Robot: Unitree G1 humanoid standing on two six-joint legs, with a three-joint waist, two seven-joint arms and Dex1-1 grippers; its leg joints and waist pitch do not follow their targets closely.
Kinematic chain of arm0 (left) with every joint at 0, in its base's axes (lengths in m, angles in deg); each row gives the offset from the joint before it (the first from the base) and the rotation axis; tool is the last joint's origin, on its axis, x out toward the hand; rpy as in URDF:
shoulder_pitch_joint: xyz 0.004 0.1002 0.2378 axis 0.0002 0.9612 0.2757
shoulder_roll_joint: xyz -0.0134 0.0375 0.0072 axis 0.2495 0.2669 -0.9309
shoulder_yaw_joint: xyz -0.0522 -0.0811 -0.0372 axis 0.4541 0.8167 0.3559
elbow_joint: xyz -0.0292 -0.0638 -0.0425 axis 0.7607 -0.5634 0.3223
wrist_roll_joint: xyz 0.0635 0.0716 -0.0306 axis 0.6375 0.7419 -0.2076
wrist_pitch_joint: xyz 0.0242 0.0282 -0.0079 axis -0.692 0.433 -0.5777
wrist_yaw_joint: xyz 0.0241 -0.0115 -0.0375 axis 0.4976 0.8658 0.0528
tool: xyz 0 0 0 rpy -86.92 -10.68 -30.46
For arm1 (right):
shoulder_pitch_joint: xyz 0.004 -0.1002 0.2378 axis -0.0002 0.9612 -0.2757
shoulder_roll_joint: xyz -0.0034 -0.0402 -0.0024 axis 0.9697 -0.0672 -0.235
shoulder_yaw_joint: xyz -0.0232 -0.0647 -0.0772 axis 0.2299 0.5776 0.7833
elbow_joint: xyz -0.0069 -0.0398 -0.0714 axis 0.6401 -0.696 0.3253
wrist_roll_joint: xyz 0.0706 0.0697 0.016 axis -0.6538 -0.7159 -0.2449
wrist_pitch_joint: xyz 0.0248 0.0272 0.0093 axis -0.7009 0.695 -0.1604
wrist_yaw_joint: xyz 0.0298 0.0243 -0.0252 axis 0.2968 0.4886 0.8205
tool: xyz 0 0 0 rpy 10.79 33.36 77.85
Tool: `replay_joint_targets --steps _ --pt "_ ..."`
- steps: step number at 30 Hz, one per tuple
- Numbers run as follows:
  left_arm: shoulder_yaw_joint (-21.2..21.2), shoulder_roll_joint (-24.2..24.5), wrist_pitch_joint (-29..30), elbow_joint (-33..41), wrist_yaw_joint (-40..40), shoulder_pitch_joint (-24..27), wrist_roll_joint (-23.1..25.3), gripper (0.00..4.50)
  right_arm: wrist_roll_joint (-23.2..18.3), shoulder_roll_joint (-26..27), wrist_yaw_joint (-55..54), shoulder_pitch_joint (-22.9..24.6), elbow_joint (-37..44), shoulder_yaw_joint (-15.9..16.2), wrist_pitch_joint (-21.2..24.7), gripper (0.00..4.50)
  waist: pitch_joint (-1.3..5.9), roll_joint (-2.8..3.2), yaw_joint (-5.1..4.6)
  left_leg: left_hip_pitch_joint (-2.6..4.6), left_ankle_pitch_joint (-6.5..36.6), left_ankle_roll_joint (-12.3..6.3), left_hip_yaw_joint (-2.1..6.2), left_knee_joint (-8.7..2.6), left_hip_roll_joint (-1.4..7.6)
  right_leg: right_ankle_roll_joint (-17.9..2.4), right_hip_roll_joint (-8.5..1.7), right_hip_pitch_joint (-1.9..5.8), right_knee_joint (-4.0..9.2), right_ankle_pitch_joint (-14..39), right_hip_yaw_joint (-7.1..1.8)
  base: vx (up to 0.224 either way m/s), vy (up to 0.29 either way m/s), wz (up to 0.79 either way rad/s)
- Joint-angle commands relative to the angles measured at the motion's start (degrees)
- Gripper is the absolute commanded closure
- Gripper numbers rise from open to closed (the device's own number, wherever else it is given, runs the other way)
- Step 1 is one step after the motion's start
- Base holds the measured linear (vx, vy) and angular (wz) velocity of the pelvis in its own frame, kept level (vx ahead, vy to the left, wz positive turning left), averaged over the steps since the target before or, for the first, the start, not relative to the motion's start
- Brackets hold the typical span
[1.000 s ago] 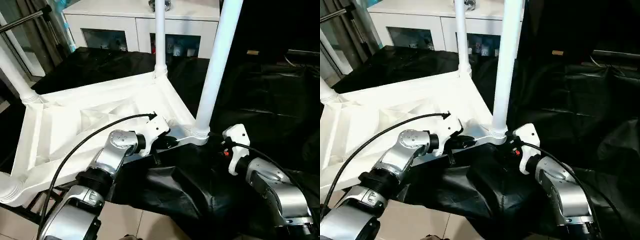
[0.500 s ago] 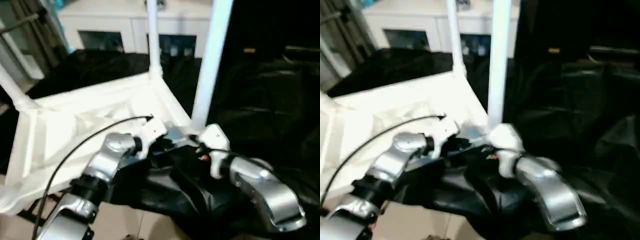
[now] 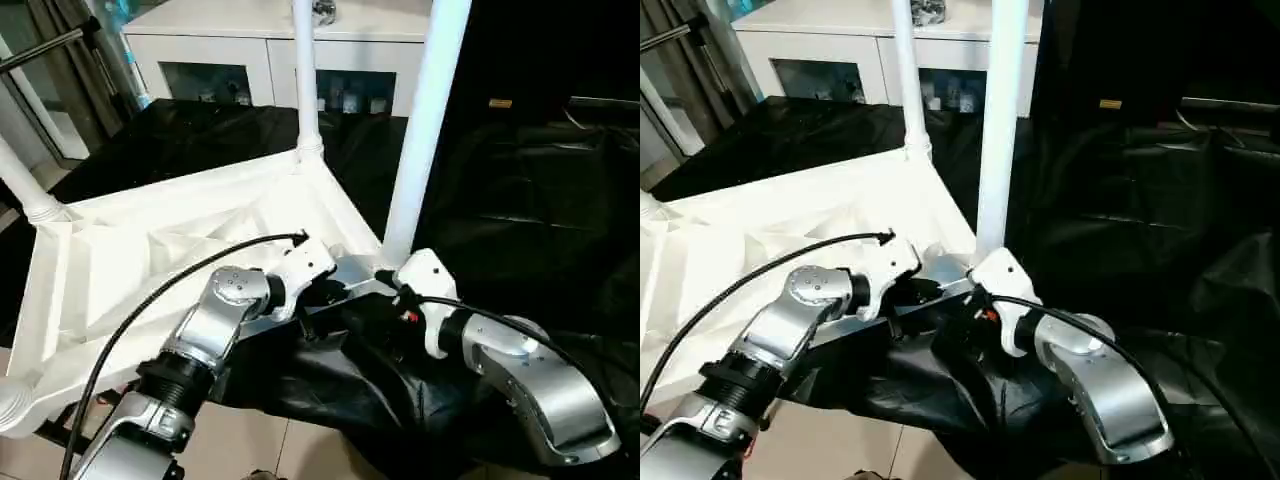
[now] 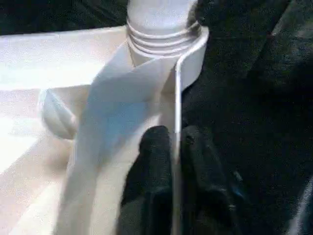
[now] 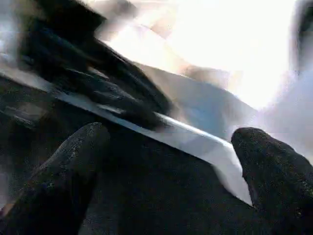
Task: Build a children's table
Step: Rotate leg to tighten
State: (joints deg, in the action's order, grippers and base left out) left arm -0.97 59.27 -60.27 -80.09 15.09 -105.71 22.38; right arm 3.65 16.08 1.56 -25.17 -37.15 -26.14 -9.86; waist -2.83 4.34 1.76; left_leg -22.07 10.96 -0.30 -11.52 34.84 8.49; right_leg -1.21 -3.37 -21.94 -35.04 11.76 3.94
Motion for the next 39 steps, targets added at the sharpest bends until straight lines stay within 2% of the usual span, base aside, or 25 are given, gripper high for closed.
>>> replay_joint_targets --steps 1,5,7,8,11,13,14,15,16,19,20,22,24,26,27,28,29,32,37,39 --pt "0.2 1.4 -2.2 -1.1 1.5 -0.1 1.8 3.59 0.1 -0.1 -1.4 -0.6 -2.0 -2.7 0.6 0.00 3.60 -0.64 0.00 1.19 10.3 -2.26 3.06 -3.83 5.01 -12.1 -5.95 2.40 4.73 8.9 -3.55 0.000 0.000 0.00" --pt "-0.2 1.8 -2.7 -2.0 2.3 -0.4 2.3 3.49 -1.1 -0.9 -1.0 -0.8 -1.8 -4.0 1.3 0.00 3.71 -0.49 0.07 1.32 10.3 -1.90 3.12 -3.94 5.11 -11.4 -5.87 2.46 4.52 8.6 -3.56 0.000 0.000 0.00" --pt "-0.5 1.8 -3.0 -3.5 1.9 -1.2 2.2 3.28 -2.3 -2.0 0.0 -0.8 -1.9 -5.1 1.5 0.00 3.77 -0.16 0.09 1.27 9.7 -2.18 3.12 -3.85 5.09 -11.7 -5.98 2.48 4.49 7.3 -3.57 0.000 0.000 0.00" --pt "-0.5 1.8 -3.0 -3.5 1.9 -1.2 2.2 3.28 -2.3 -2.0 0.0 -0.8 -1.9 -5.1 1.5 0.00 3.78 -0.40 0.09 1.25 9.6 -2.39 3.06 -3.79 5.06 -11.8 -5.97 2.55 4.50 6.8 -3.58 0.000 0.000 0.00" --pt "-1.9 1.9 -5.2 -7.1 0.6 -2.8 2.7 3.76 -2.6 -3.0 0.7 -1.4 -3.3 -5.9 0.8 0.00 3.73 -0.22 0.05 1.26 9.8 -2.72 3.00 -3.73 4.89 -11.8 -5.86 2.44 4.74 7.7 -3.47 0.000 0.000 0.00" --pt "-2.3 2.0 -5.6 -7.8 0.6 -3.2 3.1 3.70 -2.5 -3.2 0.9 -1.4 -3.4 -5.9 0.7 0.00 3.72 -0.28 0.07 1.18 10.0 -2.63 3.06 -3.72 4.94 -11.6 -5.96 2.55 4.75 8.7 -3.49 0.000 0.000 0.00" --pt "-1.9 1.4 -5.7 -8.8 1.5 -3.9 3.0 3.70 -2.5 -3.7 1.4 -1.2 -3.0 -5.8 0.4 0.00 3.73 0.10 0.04 1.20 10.2 -2.61 3.08 -3.72 4.94 -11.6 -5.91 2.53 4.70 8.8 -3.45 0.000 0.000 0.00" --pt "-1.5 1.0 -5.6 -9.6 2.3 -4.4 2.9 3.70 -2.6 -4.0 1.7 -1.2 -2.8 -5.9 0.2 0.00 3.81 0.16 -0.02 1.32 10.5 -2.53 3.09 -3.71 4.99 -11.7 -5.85 2.52 4.68 8.5 -3.42 0.000 0.000 0.00" --pt "-1.0 0.6 -5.3 -9.7 2.1 -4.7 2.2 3.70 -2.7 -4.1 1.8 -1.0 -2.5 -6.1 0.3 0.00 3.76 -0.05 -0.03 1.28 10.8 -2.64 3.05 -3.69 4.95 -11.8 -5.92 2.54 4.77 8.9 -3.43 0.000 0.000 0.00" --pt "-0.2 -0.2 -4.5 -9.9 1.6 -5.4 1.1 3.70 -2.9 -4.4 1.8 -0.9 -2.2 -6.6 0.4 0.00 3.82 0.01 0.01 1.18 10.4 -2.82 3.08 -3.62 4.96 -11.8 -6.01 2.59 4.83 9.6 -3.42 0.000 0.000 0.00" --pt "0.0 -0.9 -4.4 -10.6 1.6 -6.2 0.6 3.70 -3.3 -4.7 1.5 -0.9 -2.1 -7.2 0.7 0.00 3.84 0.23 -0.05 1.18 10.2 -2.90 3.02 -3.57 4.88 -11.8 -5.92 2.55 4.86 9.3 -3.39 0.000 0.000 0.00" --pt "-0.1 -1.8 -4.4 -11.9 1.9 -7.2 0.7 3.70 -3.7 -5.0 1.5 -0.8 -1.9 -7.5 0.9 0.00 3.90 0.23 -0.11 1.12 9.7 -3.24 3.07 -3.55 4.83 -11.9 -5.76 2.68 4.83 8.2 -3.31 0.000 0.000 0.00" --pt "-0.6 -3.1 -4.6 -15.4 2.2 -9.2 0.8 3.70 -4.1 -5.2 1.6 -0.5 -1.2 -7.5 1.0 0.00 3.95 0.82 0.02 1.11 9.4 -3.72 3.08 -3.35 4.73 -11.9 -5.95 2.74 4.85 7.8 -3.33 0.000 0.000 0.00" --pt "-0.7 -3.3 -4.6 -16.2 2.4 -9.6 0.9 3.70 -4.1 -5.3 1.6 -0.4 -1.1 -7.5 1.0 0.00 3.99 0.43 -0.06 1.02 9.1 -4.08 3.03 -3.30 4.60 -11.7 -5.82 2.83 4.92 7.6 -3.26 0.000 0.000 0.00" --pt "-0.8 -3.6 -4.3 -17.5 2.9 -10.3 1.3 3.70 -4.1 -5.3 1.5 -0.3 -0.9 -7.5 1.1 0.00 4.00 0.62 -0.06 0.88 8.3 -4.77 3.04 -3.22 4.59 -11.7 -5.88 2.86 4.92 7.6 -3.19 0.000 0.000 0.00" --pt "-0.9 -3.7 -4.2 -18.0 3.1 -10.6 1.5 3.70 -4.1 -5.2 1.5 -0.3 -0.9 -7.5 1.1 0.00 4.05 0.49 -0.17 0.73 8.0 -5.07 3.11 -3.18 4.53 -11.6 -5.85 3.03 4.83 7.6 -3.11 0.000 0.000 0.00" --pt "-0.6 -4.2 -4.0 -19.4 3.8 -11.3 1.4 3.70 -4.1 -5.2 1.5 -0.1 -0.7 -7.5 1.1 0.00 4.03 1.03 -0.21 0.78 8.1 -5.15 3.12 -3.14 4.52 -11.5 -5.83 2.93 4.89 8.0 -3.08 0.000 0.000 0.00" --pt "-0.8 -4.5 -4.4 -21.7 4.4 -12.2 2.1 3.70 -4.0 -5.4 1.3 0.1 -0.4 -7.4 1.2 0.00 3.99 0.88 -0.47 0.85 8.8 -5.33 3.06 -3.08 4.36 -10.8 -5.66 2.86 5.35 10.4 -2.96 0.000 0.000 0.00" --pt "-1.5 -4.2 -4.7 -25.8 5.9 -13.4 3.8 3.70 -4.3 -5.6 1.1 0.2 0.0 -7.5 1.4 0.00 3.86 1.05 -0.82 0.92 10.4 -4.86 3.26 -3.31 4.49 -10.2 -5.68 2.79 5.55 12.9 -2.89 0.000 0.000 0.00" --pt "-0.9 -4.1 -4.2 -26.2 5.6 -13.5 3.2 3.87 -4.4 -5.6 1.2 0.0 0.0 -7.6 1.5 0.00 3.80 0.75 -1.15 0.82 10.7 -4.88 3.26 -3.37 4.43 -10.0 -5.69 2.84 5.69 13.6 -2.86 0.000 0.000 0.00"
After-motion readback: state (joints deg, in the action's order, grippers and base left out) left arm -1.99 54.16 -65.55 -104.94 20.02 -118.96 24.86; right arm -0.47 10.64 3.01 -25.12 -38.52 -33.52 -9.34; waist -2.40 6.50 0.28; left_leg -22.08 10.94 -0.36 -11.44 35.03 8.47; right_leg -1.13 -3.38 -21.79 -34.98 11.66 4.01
